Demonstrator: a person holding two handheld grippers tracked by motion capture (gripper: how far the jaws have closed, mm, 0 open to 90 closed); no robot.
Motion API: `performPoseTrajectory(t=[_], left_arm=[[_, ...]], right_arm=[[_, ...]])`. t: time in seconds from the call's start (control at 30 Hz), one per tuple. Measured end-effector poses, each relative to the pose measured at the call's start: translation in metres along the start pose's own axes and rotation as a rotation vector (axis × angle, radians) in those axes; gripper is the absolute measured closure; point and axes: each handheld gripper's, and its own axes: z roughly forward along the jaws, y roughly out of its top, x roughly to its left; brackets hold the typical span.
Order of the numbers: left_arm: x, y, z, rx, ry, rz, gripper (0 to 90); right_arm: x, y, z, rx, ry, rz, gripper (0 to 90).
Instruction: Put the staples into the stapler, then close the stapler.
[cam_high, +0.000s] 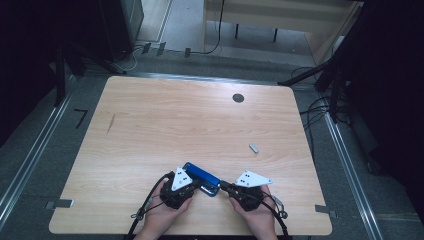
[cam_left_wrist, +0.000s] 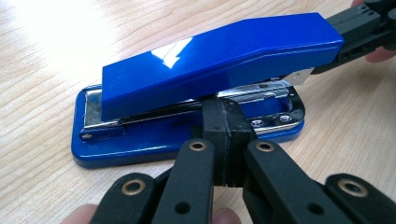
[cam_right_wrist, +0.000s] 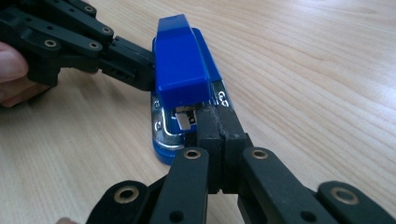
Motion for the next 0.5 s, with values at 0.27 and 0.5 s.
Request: performPoseTrajectory(t=[0.27, 0.5], left_arm=[[-0.0006, 0.0, 0.0, 0.001, 0.006, 0.005, 90.0], [0.0, -0.0001, -0.0001, 0.001, 0.0, -0.002, 90.0]], right_arm=[[0.0067, -0.0016, -0.0015, 0.021, 0.014, -0.001, 90.0], [0.0087, -0.0015, -0.0014, 0.023, 0.009, -0.006, 90.0]])
